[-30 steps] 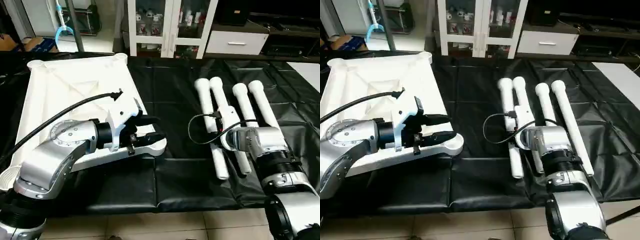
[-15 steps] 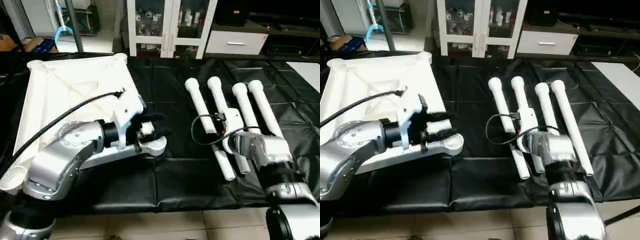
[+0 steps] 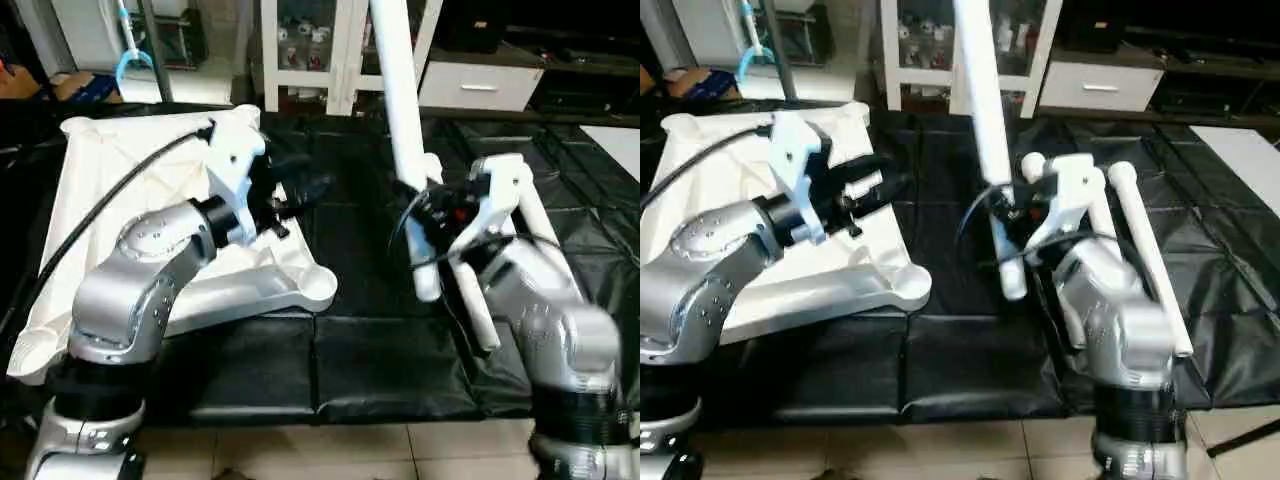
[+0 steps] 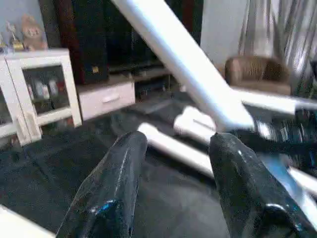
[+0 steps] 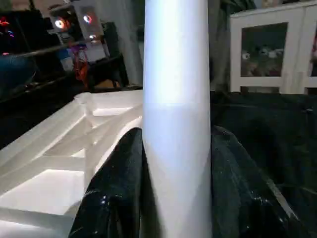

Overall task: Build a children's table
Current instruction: Pick table leg

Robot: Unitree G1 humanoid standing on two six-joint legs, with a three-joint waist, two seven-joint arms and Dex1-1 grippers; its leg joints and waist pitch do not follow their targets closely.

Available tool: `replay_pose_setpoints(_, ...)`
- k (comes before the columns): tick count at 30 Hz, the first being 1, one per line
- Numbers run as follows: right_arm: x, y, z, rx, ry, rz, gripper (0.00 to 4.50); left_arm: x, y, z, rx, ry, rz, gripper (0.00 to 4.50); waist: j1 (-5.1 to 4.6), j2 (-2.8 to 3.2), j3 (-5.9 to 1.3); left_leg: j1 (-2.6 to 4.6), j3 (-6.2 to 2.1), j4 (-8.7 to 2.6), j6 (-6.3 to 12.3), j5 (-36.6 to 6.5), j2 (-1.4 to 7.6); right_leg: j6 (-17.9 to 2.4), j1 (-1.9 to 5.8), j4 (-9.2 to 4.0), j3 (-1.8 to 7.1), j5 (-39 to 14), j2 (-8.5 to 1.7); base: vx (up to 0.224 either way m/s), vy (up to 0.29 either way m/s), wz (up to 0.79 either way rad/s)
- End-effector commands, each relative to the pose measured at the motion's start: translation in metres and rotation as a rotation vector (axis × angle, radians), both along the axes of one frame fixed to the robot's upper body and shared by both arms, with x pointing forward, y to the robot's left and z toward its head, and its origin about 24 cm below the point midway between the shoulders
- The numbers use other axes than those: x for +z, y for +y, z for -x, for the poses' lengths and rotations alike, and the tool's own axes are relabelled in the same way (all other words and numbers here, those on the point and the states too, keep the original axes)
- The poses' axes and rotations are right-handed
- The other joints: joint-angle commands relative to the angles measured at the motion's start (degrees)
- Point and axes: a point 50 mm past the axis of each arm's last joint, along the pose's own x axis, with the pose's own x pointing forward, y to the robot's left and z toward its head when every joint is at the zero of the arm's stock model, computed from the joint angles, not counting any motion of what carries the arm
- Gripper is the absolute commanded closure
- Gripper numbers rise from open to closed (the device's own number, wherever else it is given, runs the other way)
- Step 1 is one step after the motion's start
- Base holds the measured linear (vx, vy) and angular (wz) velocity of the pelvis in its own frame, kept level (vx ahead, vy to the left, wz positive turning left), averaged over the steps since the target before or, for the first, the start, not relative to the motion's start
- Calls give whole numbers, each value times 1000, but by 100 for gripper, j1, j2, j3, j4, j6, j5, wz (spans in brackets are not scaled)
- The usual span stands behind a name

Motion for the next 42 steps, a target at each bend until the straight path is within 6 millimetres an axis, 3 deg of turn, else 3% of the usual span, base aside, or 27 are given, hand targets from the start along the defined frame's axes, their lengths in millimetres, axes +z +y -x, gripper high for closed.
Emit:
replay_pose_setpoints(1,17,1,7,11,-106,-36,307,12,-3,-2,-7,-3,71,211,-6,80,-362,122,-51,-387,-265,-1365,167,-812,214,-486,242,-1167,-334,0,0,0)
replay_pose_setpoints(6,20,10,17,68,-155,-30,307,25,-17,0,-93,56,259,211,-8,64,-363,79,-61,-378,-210,-1216,151,-803,243,-477,237,-1045,-329,0,0,0)
replay_pose_setpoints(8,20,12,18,81,-164,-24,307,25,-22,-1,-106,117,304,176,-12,56,-370,72,-50,-362,-195,-1193,147,-839,250,-468,238,-1001,-327,0,0,0)
replay_pose_setpoints(11,19,14,19,93,-170,-10,307,23,-27,-5,-124,232,384,176,-14,52,-364,66,-50,-352,-157,-1181,128,-848,253,-485,230,-1037,-317,0,0,0)
replay_pose_setpoints(13,19,15,19,93,-172,-8,307,22,-30,-5,-129,255,401,141,-11,41,-357,63,-58,-356,-125,-1203,132,-803,255,-507,228,-1142,-317,0,0,0)
replay_pose_setpoints(17,20,18,19,94,-179,-5,307,17,-44,0,-191,351,450,125,-8,45,-374,60,-64,-353,-102,-1104,145,-783,264,-491,223,-988,-315,0,0,0)
replay_pose_setpoints(19,20,19,19,95,-180,-6,307,13,-49,2,-201,368,427,91,0,56,-377,54,-65,-348,-80,-1042,140,-827,272,-485,219,-853,-314,0,0,0)
replay_pose_setpoints(23,20,23,18,105,-187,-1,307,4,-60,4,-197,420,387,81,2,60,-383,48,-72,-348,-39,-946,151,-839,284,-472,213,-652,-311,0,0,0)
replay_pose_setpoints(29,22,27,17,118,-196,0,307,-4,-71,10,-226,456,345,19,4,52,-371,44,-80,-358,-56,-1041,152,-796,290,-492,210,-825,-324,0,0,0)
replay_pose_setpoints(38,22,34,20,155,-200,5,307,-7,-73,-4,-81,444,395,8,-4,51,-375,36,-85,-356,-65,-1071,150,-725,293,-519,210,-837,-327,0,0,0)
replay_pose_setpoints(42,21,35,21,160,-198,7,307,-7,-70,-8,-49,458,424,46,-1,63,-380,40,-93,-355,-58,-1046,158,-747,290,-501,208,-735,-328,0,0,0)
